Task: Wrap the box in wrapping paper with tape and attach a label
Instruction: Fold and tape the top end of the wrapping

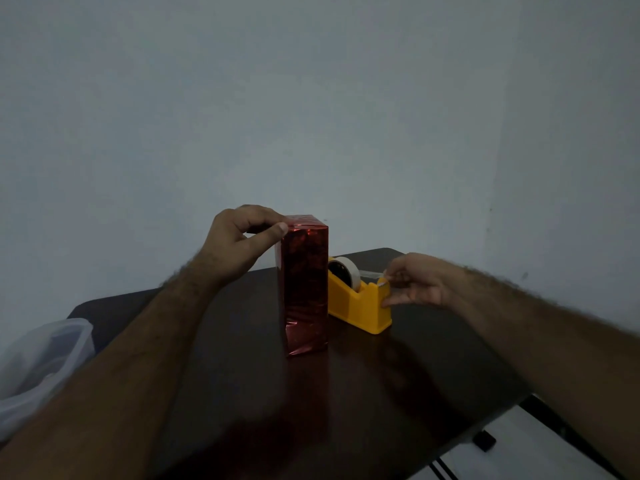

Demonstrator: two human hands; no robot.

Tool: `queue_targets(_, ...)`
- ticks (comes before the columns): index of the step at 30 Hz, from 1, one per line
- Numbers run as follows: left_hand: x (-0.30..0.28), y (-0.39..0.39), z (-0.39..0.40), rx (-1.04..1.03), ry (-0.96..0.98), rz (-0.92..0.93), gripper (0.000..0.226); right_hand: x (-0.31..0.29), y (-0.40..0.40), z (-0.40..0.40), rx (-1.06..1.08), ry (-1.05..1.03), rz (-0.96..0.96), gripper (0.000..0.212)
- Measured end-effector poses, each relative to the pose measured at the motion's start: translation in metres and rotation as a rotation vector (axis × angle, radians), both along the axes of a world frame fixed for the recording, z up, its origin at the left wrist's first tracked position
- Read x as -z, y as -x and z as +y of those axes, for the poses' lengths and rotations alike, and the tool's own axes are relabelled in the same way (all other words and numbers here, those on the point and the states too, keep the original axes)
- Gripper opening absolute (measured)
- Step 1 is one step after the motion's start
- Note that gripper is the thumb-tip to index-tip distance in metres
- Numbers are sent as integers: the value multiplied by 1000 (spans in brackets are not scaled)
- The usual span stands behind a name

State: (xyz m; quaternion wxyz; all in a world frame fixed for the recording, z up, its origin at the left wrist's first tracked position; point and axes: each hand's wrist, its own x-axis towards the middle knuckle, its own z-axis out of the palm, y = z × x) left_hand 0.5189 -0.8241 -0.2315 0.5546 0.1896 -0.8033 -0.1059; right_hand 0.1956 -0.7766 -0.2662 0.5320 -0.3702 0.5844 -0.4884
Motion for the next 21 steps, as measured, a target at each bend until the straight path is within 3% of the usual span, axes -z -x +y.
queue_targets(5,1,-2,-2,3,-3,-9,18,15,5,5,-1,23,-76,21)
queue_targets(9,1,-1,-2,16,-3,4,19,26,8,6,16,45,-5,36)
queue_targets(16,1,-2,-4,17,-26,2,19,38,6,14,4,95,0,24)
queue_targets(21,2,-4,-7,10,-33,-3,19,42,6,11,34,78,-26,35)
